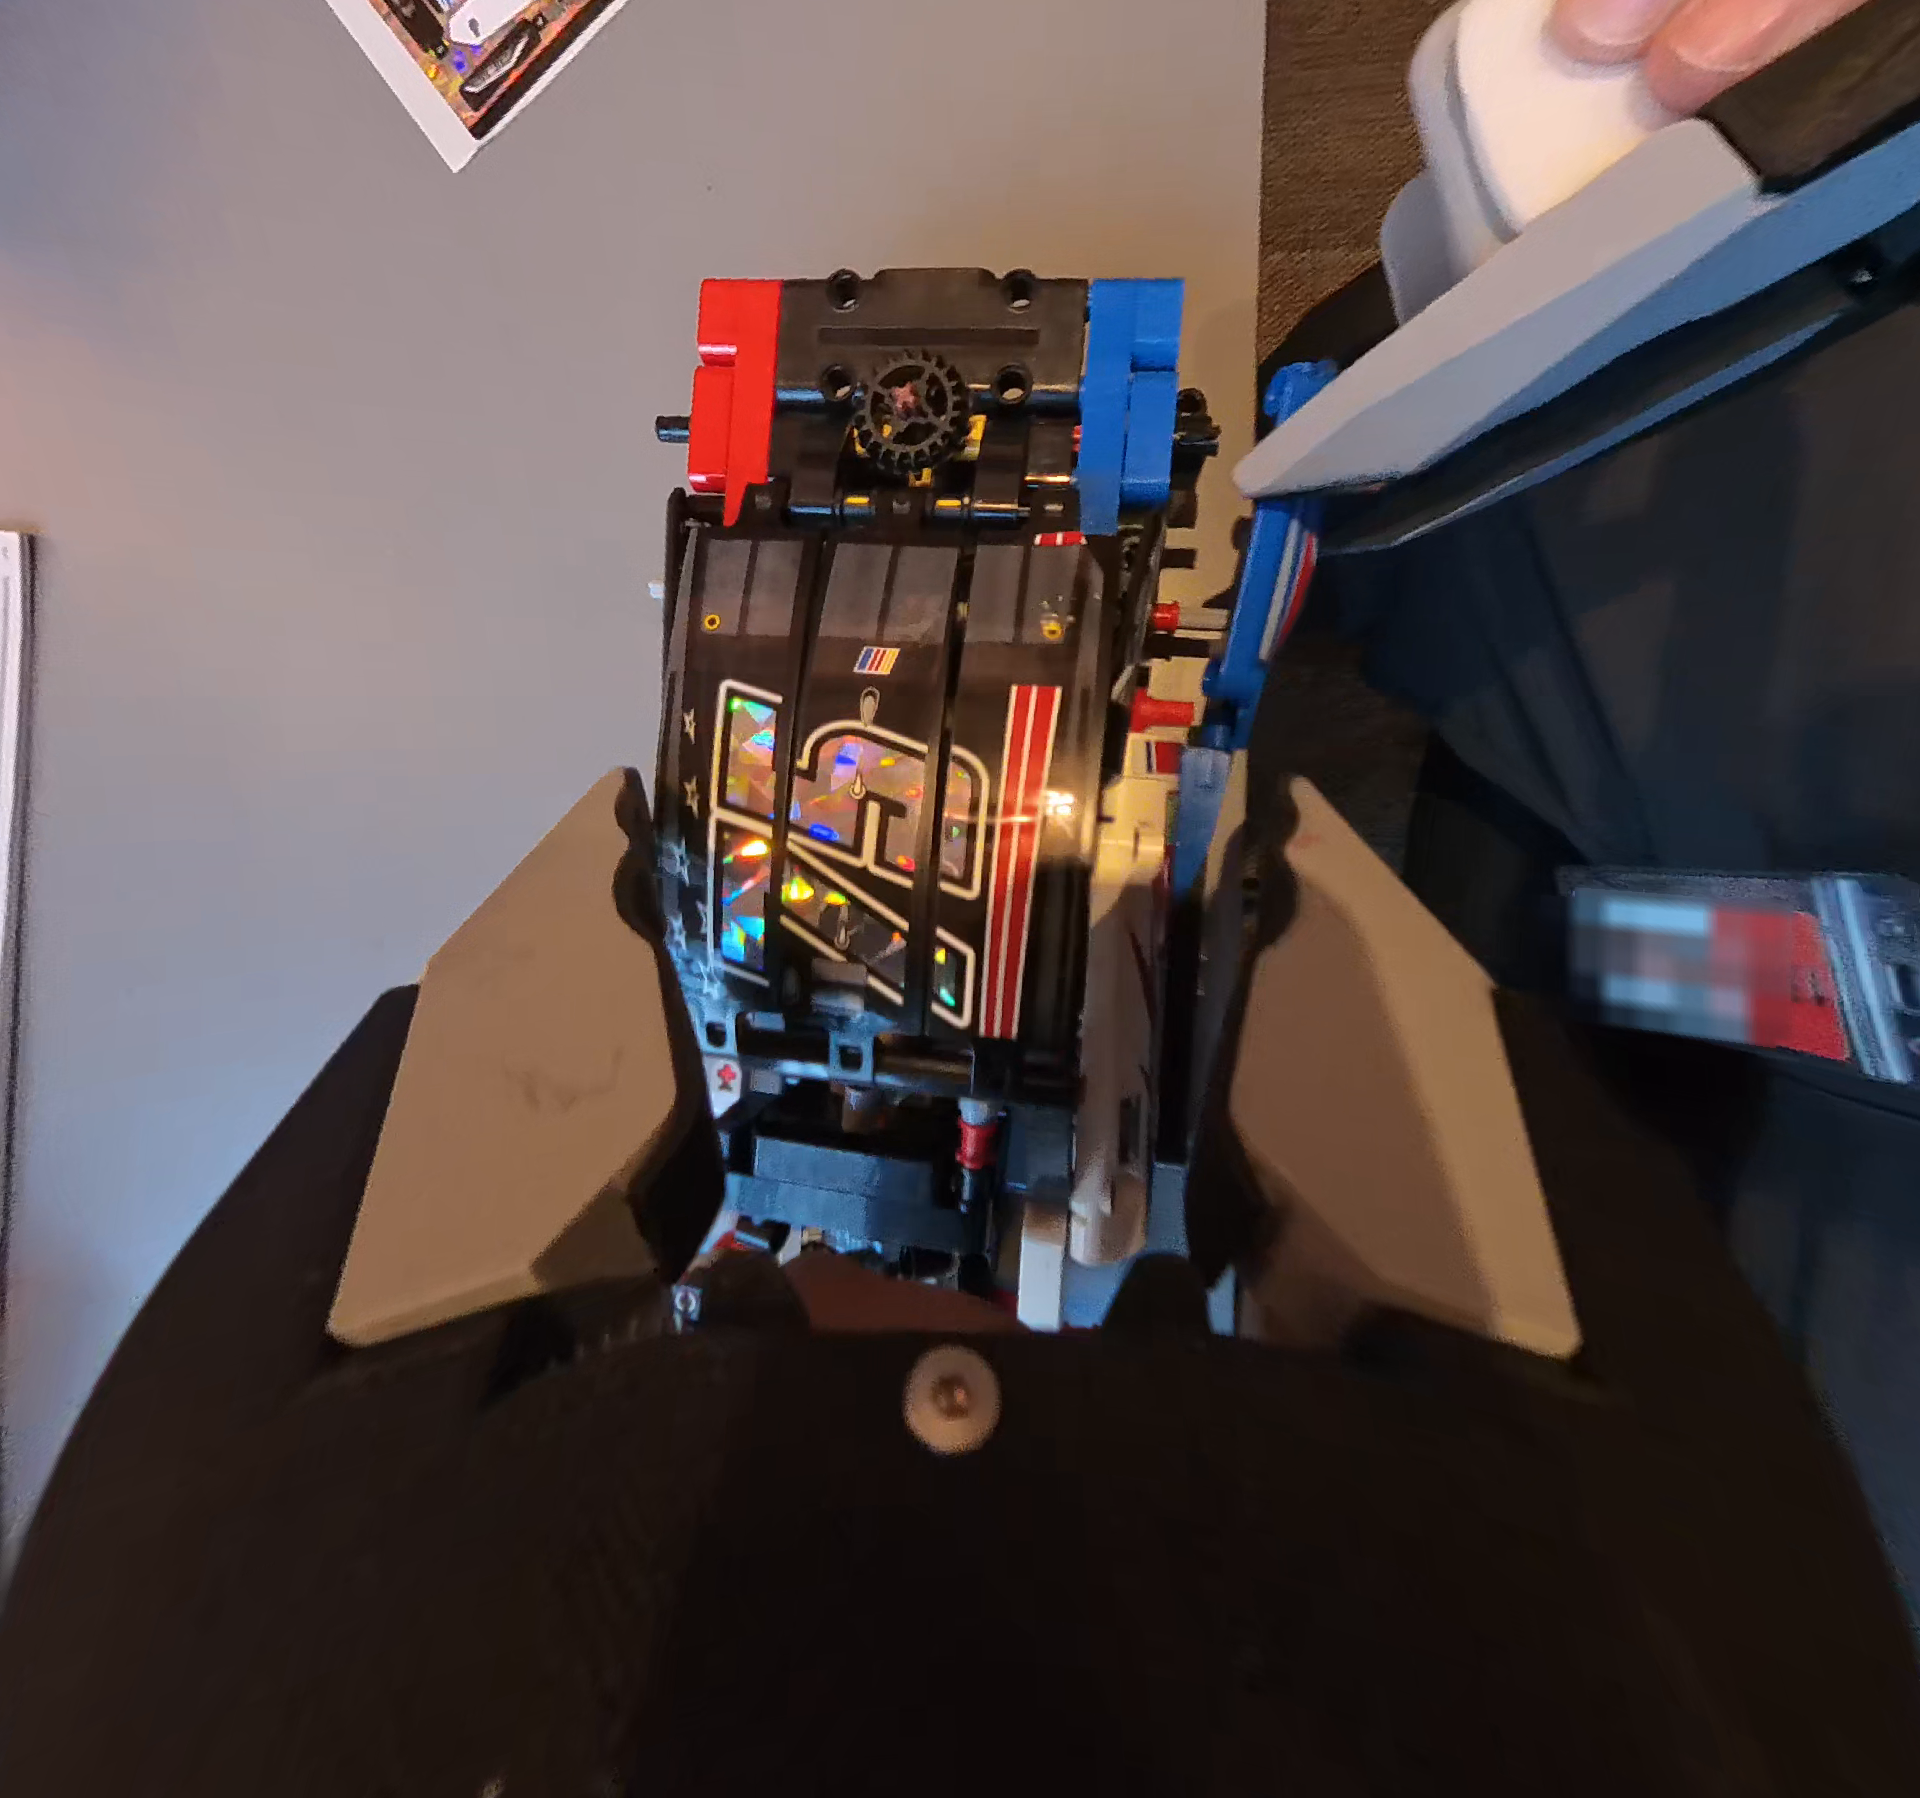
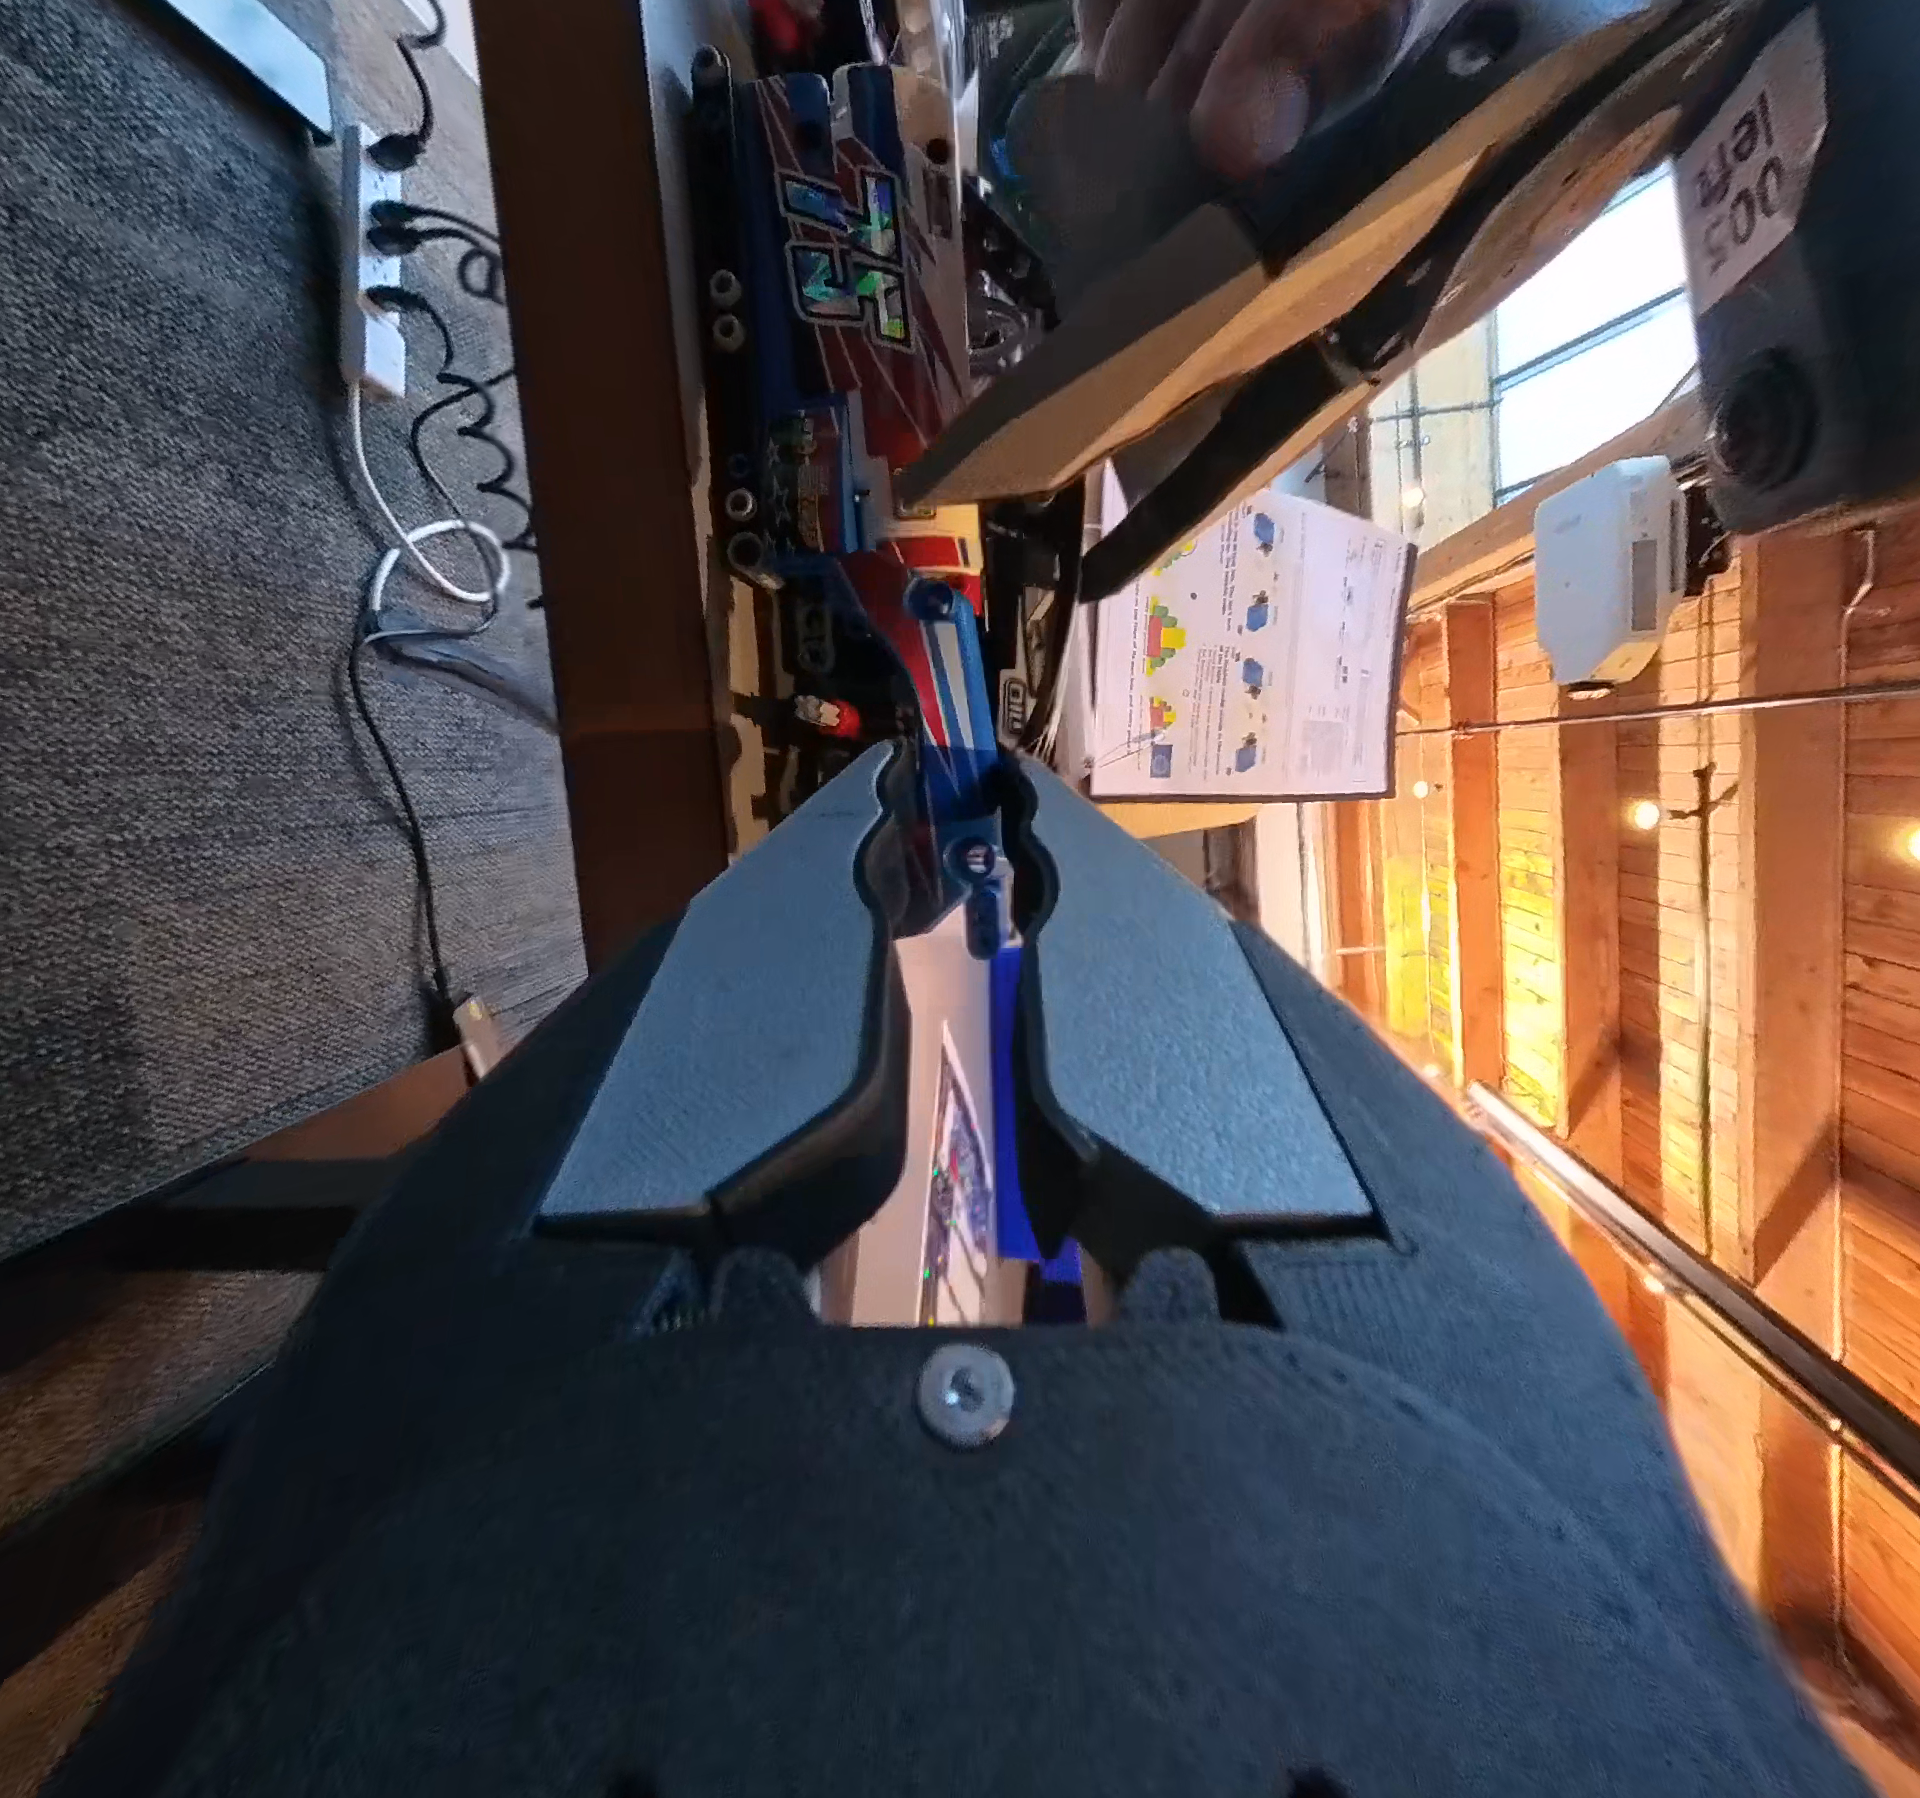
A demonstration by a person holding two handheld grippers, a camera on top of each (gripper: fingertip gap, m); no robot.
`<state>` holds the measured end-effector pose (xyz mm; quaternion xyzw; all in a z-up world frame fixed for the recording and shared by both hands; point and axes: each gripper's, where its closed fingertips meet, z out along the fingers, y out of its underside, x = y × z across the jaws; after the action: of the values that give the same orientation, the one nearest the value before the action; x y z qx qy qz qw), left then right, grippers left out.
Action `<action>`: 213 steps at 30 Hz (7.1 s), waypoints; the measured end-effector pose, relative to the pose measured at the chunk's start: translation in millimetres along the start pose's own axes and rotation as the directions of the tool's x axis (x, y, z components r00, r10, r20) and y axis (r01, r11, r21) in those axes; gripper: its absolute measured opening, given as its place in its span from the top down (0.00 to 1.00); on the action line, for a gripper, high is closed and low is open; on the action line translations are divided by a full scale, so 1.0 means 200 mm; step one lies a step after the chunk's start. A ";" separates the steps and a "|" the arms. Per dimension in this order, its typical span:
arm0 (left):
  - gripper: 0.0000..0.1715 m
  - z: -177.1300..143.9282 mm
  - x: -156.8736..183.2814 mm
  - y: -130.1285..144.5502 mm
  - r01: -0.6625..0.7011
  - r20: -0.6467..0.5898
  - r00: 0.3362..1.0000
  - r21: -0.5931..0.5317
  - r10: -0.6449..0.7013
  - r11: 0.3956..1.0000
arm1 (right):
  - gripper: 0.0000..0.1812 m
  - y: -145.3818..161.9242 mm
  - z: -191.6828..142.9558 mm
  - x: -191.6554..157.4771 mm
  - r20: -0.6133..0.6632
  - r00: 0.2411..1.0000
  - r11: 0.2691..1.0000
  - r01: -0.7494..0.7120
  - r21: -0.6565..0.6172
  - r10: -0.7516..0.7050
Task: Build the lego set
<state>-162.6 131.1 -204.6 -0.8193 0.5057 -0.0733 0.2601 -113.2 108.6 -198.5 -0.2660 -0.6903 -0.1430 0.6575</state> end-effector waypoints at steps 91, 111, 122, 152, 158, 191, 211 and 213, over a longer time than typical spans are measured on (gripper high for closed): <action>0.37 -0.26 -0.02 0.10 0.131 0.016 0.990 0.319 -0.143 0.939 | 0.94 -0.08 0.00 -0.01 0.074 0.987 0.989 -0.143 -0.039 0.146; 0.41 -0.25 0.00 0.09 0.243 -0.100 0.970 0.332 -0.223 0.911 | 0.94 -0.10 -0.02 -0.02 0.206 0.927 0.950 -0.303 -0.078 0.313; 0.34 -0.05 0.02 0.02 -0.046 0.073 0.997 0.140 0.036 0.989 | 0.94 -0.11 0.01 0.00 0.091 0.989 0.993 -0.111 -0.049 0.115; 0.29 0.02 0.01 0.01 -0.015 0.080 0.997 0.210 -0.002 0.978 | 0.95 -0.08 0.04 -0.02 0.071 0.980 0.982 -0.182 -0.048 0.185; 0.30 0.02 0.01 0.02 -0.019 0.093 0.996 0.210 0.000 0.978 | 0.95 -0.08 0.04 -0.02 0.069 0.984 0.985 -0.162 -0.055 0.166; 0.31 0.03 -0.01 0.00 0.025 0.115 0.992 0.246 -0.055 0.969 | 0.84 0.01 -0.01 -0.01 0.156 0.945 0.958 -0.280 -0.060 0.286; 0.31 0.02 -0.01 0.01 0.034 0.135 0.988 0.248 -0.069 0.968 | 0.55 0.17 0.00 0.00 0.437 0.233 0.345 -0.918 -0.195 0.869; 0.31 0.02 -0.01 0.01 0.034 0.135 0.989 0.247 -0.069 0.969 | 0.59 0.16 0.01 -0.05 0.451 0.261 0.391 -0.893 -0.223 0.854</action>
<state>-163.4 133.8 -208.7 -0.7972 0.4516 -0.0830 0.3921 -96.7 133.3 -212.4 -0.6028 -0.5758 0.3435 0.4325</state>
